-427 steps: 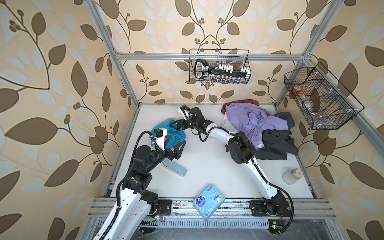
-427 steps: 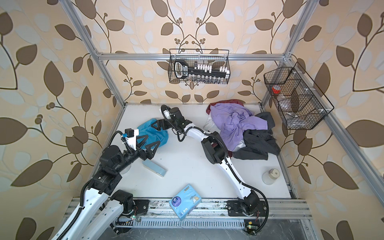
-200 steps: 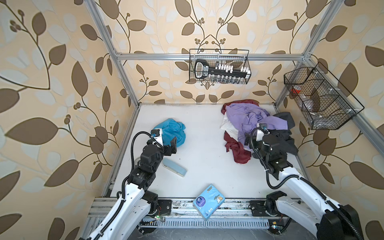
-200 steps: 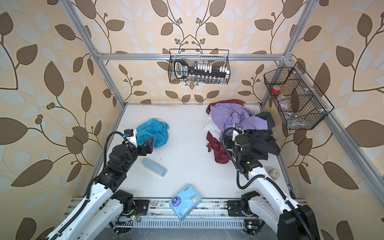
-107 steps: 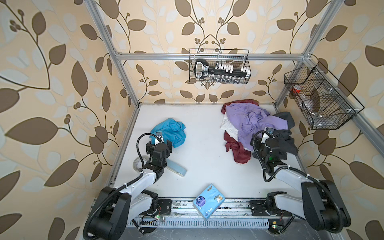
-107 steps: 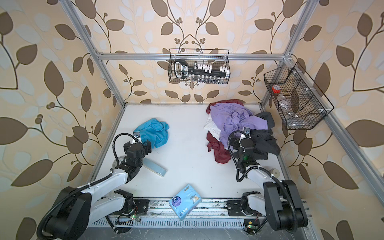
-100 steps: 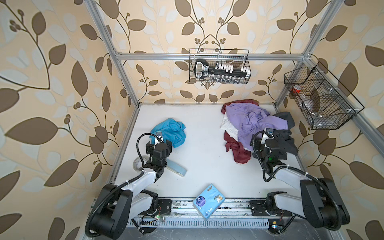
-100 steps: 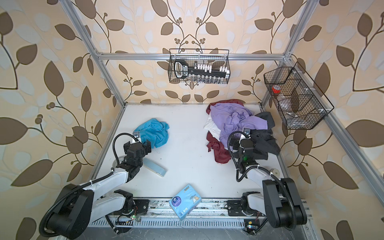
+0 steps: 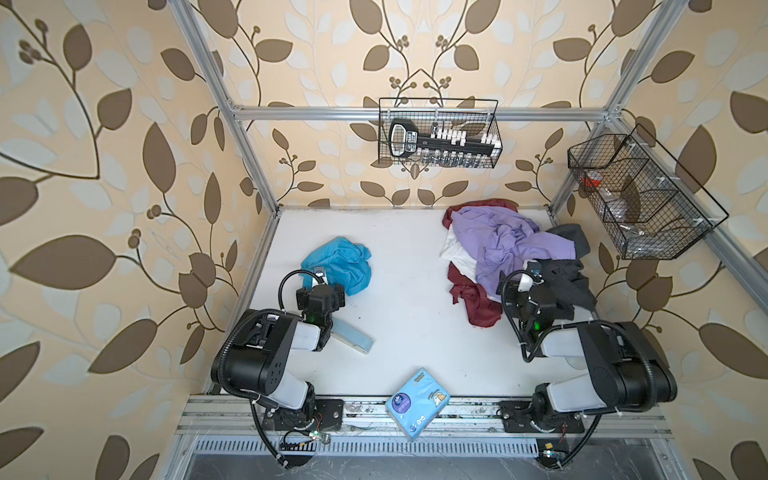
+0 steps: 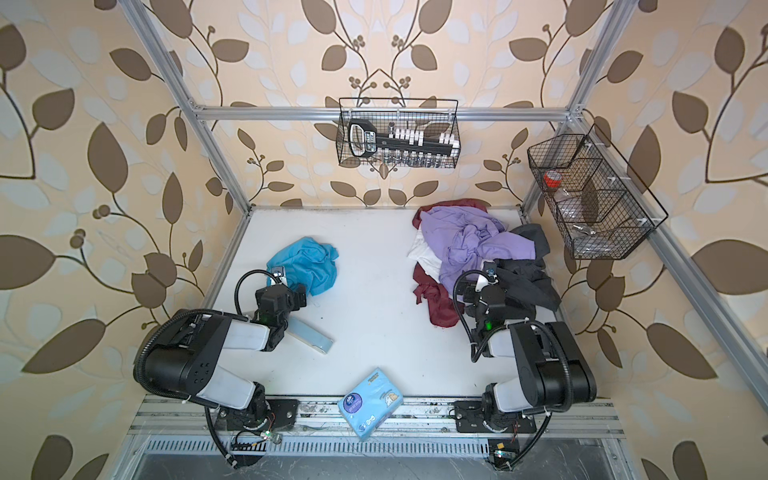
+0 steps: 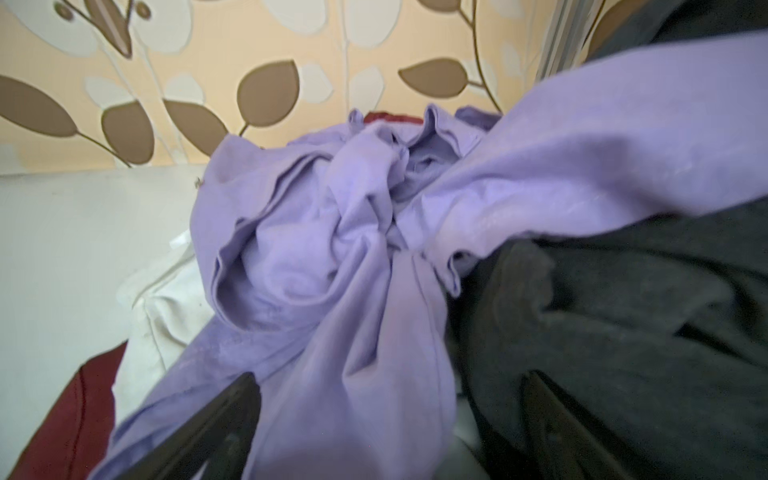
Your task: Pick out a specific cloth from the pile
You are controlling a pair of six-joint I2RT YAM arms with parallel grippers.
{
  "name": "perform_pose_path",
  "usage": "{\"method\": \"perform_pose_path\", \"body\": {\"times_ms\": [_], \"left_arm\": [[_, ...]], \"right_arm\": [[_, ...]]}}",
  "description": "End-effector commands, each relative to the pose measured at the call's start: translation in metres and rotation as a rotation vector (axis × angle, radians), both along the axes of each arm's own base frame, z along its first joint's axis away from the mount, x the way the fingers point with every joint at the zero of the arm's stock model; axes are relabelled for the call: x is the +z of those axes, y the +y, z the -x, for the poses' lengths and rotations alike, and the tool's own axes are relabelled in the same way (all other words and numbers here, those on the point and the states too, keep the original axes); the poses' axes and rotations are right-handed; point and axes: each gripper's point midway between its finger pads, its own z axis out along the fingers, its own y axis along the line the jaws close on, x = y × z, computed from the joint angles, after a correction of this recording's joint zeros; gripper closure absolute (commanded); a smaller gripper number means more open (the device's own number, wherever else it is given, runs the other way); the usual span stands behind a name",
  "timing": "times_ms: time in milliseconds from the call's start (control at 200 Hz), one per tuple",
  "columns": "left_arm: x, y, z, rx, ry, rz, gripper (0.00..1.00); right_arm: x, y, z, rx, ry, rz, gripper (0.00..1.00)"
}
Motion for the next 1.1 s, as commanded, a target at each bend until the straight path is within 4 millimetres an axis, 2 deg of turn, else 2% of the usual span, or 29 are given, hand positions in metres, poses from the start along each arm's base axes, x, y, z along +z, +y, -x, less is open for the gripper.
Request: {"method": "perform_pose_path", "body": {"times_ms": [0,1095], "left_arm": [[0.0192,0.0024,-0.0187,0.003,-0.051,0.068,0.01],[0.0195,0.0062,-0.0187,0.002,-0.052,0.096,0.01]], "right_arm": [[0.0148,0.0034,-0.0038,0.05,-0.073,-0.025,0.01],[0.0137,0.0021,-0.0042,0.051,-0.068,-0.031,0.0]]}}
